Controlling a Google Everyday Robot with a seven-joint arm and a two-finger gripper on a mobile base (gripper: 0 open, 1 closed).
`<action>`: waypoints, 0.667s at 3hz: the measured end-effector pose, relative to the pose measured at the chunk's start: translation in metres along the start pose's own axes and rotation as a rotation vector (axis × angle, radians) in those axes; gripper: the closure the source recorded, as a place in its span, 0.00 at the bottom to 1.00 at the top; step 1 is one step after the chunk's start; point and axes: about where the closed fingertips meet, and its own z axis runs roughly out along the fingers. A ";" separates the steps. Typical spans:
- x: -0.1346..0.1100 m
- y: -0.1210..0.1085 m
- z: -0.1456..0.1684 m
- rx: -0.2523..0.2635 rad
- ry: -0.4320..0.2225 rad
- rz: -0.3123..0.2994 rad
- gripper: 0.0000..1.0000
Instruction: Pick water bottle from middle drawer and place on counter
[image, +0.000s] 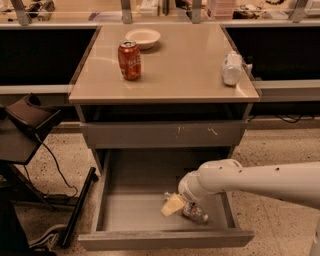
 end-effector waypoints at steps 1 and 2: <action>0.004 -0.016 0.024 -0.026 -0.060 0.098 0.00; 0.008 -0.025 0.040 0.025 -0.108 0.144 0.00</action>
Offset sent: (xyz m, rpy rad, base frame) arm 0.0192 -0.0021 -0.0720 0.1607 -0.1573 -0.2824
